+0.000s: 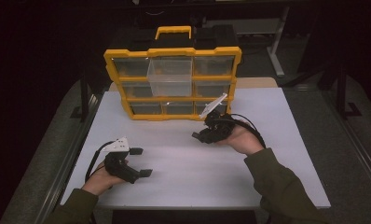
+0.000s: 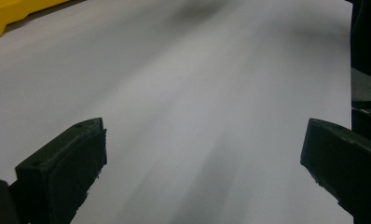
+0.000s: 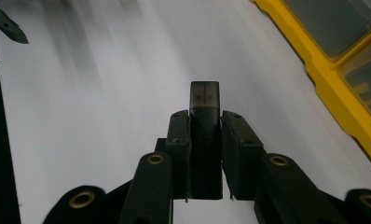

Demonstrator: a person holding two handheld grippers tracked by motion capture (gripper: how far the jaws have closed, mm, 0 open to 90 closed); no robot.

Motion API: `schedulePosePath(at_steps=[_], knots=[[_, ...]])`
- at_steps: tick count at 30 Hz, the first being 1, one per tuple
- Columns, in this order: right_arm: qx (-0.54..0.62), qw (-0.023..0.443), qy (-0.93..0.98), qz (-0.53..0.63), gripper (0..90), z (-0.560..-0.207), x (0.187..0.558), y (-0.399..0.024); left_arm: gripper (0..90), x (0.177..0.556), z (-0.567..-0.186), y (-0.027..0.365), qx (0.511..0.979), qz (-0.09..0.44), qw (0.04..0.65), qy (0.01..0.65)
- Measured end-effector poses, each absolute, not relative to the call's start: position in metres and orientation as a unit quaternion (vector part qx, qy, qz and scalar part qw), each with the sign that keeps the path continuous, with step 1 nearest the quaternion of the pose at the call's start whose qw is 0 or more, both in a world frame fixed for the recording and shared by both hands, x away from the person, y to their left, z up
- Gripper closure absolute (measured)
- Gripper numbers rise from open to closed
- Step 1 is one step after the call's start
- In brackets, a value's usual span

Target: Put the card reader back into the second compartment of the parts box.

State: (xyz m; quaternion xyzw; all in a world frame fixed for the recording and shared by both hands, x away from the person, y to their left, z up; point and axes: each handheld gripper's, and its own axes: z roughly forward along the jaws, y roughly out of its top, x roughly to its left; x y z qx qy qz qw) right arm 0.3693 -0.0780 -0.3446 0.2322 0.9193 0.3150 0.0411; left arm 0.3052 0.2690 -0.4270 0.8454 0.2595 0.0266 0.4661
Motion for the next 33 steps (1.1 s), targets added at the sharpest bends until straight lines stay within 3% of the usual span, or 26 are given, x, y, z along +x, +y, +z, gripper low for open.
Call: schedulePosePath(at_steps=[33], knots=[[0.214, 0.062, 0.909, 0.352, 72.3, -0.254, 0.384, -0.092, 0.0, 0.305, -0.426, 0.269, 0.842, 0.026, 0.469, 0.264]])
